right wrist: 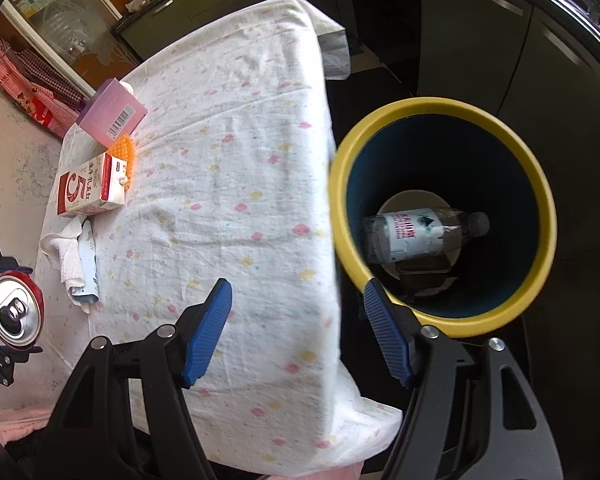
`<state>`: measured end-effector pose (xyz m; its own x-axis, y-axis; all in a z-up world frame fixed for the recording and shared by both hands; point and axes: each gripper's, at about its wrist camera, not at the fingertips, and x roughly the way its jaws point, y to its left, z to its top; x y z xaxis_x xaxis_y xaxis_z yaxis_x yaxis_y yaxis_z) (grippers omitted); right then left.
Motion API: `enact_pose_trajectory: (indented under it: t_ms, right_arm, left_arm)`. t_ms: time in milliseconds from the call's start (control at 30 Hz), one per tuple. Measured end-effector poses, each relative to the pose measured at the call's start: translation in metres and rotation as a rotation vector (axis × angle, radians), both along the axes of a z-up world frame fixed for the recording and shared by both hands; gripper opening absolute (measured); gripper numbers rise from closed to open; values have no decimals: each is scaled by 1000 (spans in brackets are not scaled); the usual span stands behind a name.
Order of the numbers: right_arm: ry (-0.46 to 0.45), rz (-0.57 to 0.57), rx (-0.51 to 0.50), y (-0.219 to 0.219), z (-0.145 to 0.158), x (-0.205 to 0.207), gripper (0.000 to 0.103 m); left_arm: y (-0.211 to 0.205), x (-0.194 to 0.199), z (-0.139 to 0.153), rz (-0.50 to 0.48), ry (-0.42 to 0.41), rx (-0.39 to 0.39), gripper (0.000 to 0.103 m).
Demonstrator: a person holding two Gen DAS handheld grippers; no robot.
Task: Collect trash
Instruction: 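Carry the cola can over the yellow bin and open the left gripper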
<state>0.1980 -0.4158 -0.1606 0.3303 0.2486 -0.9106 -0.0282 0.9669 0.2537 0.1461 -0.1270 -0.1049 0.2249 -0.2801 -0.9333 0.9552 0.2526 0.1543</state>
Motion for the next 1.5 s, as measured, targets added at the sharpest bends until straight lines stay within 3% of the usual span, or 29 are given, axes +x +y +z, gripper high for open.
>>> enact_pose_trajectory:
  t_ms: [267,433,767,833,1000,1133,1300,1500]
  right_arm:
    - [-55,-139,-27,-76,13,-32,65]
    - [-57,-237,-10,-128,8,-53,65]
    - [-18,-328,21,-180,-14,-75,65]
    - [-16,-336,24,-184,-15,-76,65]
    - [-17,-330,24,-180,-15,-72,65]
    - [-19,-304,25,-168,-15,-67,65]
    - [-24,-247,23,-141,-11,-58,65]
    - [-34,-112,-8,-82,-1,-43,65]
  left_arm:
    - [-107,34,30,-151,-47,-39,71]
    - [-188,63,29,-214,-34,-40,71]
    - [-324,113,-33,-249,-33,1,72]
    - [-335,123,-47,-219,-53,1,82]
    - [-330,133,-45,-143,-79,-25,89]
    - [-297,117,-6,-104,-138,-91,94]
    - [-209,91,65,93,-176,-286,98]
    - [-91,55,103,361,-311,-412,98]
